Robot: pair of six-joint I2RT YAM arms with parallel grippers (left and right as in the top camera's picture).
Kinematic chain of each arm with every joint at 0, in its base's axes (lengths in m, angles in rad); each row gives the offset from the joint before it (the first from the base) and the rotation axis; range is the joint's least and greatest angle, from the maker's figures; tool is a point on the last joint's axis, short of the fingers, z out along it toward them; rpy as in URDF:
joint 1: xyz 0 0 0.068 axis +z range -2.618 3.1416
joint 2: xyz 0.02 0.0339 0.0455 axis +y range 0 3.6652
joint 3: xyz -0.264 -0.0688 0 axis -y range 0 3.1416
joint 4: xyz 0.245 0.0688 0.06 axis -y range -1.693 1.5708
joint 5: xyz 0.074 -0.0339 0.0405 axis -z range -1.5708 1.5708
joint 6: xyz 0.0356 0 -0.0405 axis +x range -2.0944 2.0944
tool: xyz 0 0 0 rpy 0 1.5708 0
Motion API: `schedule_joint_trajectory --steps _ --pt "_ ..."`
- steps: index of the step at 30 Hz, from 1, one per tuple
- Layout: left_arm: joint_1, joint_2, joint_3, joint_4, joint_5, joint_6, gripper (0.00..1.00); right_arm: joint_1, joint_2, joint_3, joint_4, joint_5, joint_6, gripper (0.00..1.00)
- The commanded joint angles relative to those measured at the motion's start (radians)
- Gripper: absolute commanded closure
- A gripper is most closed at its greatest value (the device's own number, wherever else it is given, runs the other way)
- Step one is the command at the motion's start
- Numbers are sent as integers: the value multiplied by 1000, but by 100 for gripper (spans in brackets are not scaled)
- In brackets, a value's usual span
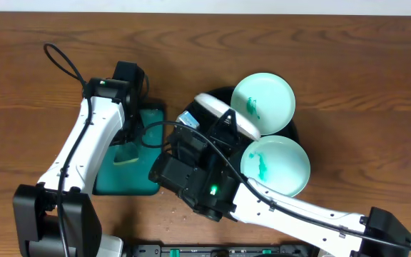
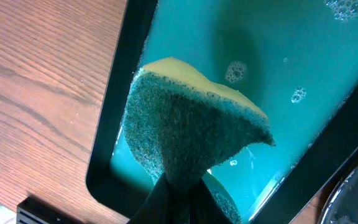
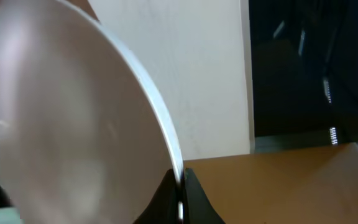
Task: Clean dirty plates on tray and stack at the side
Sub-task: 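Lift the white plate with the right gripper off the black tray, then place the white plate at the right side of the table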
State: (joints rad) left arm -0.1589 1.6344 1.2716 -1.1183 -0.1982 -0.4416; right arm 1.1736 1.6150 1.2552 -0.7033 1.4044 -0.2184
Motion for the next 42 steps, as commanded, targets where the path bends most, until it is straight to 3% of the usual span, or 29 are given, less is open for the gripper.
schedule_joint_trajectory --steps 1,3,5,8,10,14,22,31,36,42 --pt "3 0 -6 2 -20 -6 93 2 2 19 -16 -14 34 99" --pt "3 0 -6 -2 -20 -6 93 26 -1 19 -34 47 93 99" --pt "3 0 -6 -2 -20 -6 93 12 -2 19 -41 -162 108 99" --pt "3 0 -6 -5 -20 -6 93 -53 0 19 -118 -361 335 99" --pt "3 0 -6 -6 -20 -6 93 -126 0 19 -153 -593 516 99" --pt "3 0 -6 -5 -20 -6 93 -287 -1 19 -134 -871 684 99" --pt "3 0 -6 -3 -19 -6 93 -600 -78 20 -79 -1197 700 99" --pt "3 0 -6 -3 -19 -6 93 -1161 -111 18 -79 -1675 584 99" --pt "3 0 -6 -3 -11 -6 93 -1456 -108 5 -90 -1709 573 99" --pt "3 0 -6 2 14 -5 93 -1709 -65 -40 -55 -1707 623 99"
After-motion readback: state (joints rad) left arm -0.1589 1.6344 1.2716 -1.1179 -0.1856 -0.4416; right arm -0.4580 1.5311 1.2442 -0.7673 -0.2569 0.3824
